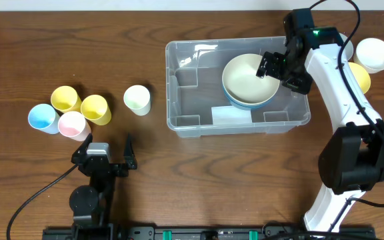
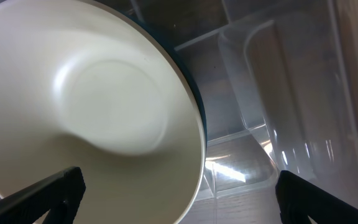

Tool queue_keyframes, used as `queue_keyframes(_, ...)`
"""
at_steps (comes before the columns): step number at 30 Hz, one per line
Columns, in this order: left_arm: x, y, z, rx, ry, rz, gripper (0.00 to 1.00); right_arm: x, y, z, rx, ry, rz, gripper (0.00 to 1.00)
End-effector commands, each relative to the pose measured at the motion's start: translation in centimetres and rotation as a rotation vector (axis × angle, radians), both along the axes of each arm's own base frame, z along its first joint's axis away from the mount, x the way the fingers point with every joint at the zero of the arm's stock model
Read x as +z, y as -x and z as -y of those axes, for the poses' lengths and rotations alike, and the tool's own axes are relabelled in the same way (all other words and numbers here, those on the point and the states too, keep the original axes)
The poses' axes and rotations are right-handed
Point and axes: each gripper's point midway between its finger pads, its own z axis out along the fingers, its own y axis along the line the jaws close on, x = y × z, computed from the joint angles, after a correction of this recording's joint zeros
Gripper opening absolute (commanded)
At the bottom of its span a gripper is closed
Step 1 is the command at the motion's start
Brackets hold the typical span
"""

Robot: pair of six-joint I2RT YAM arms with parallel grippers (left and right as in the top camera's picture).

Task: Pack container
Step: 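Lift the white bowl, place it onto the blue bowls in the bin, release, then move the right gripper to the yellow bowl and grasp its rim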

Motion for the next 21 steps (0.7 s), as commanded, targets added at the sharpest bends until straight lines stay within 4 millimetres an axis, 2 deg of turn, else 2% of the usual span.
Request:
queue_keyframes(1,-1.6,0.1,0.1,-0.011,-0.011,-0.045,0.98,2.3,-1.2,0.2,0.04,-0.001,0.073,0.99)
queue_keyframes(3,-1.6,0.1,0.1,-0.011,-0.011,-0.045,0.98,3.8,-1.8,0.1,0.07,0.002,0.118,0.99)
queue_keyframes(6,-1.6,0.1,0.1,-0.011,-0.011,-0.045,0.98,7.4,-2.9,0.1,0.138,0.019,0.223,0.99)
queue_keyframes(8,-1.6,0.1,0.1,-0.011,-0.011,-0.045,0.98,9.9,-3.5,1.0,0.123,0.067,0.292,0.99)
queue_keyframes(12,-1.6,0.1,0.1,-0.011,-0.011,-0.045,0.98,15.5,-3.8,5.9,-0.055,0.204,0.425,0.99)
queue_keyframes(14,-1.6,0.1,0.1,-0.011,-0.011,-0.045,0.98,17.3,-3.4,8.6,-0.163,0.232,0.465,0.99)
queue_keyframes(17,-1.6,0.1,0.1,-0.011,-0.011,-0.045,0.98,18.1,-2.4,13.7,-0.352,0.26,0.474,0.99)
queue_keyframes(20,-1.6,0.1,0.1,-0.011,-0.011,-0.045,0.98,16.4,-1.8,18.2,-0.524,0.237,0.433,0.99)
queue_keyframes(21,-1.6,0.1,0.1,-0.011,-0.011,-0.045,0.98,15.6,-1.8,19.2,-0.558,0.222,0.42,0.99)
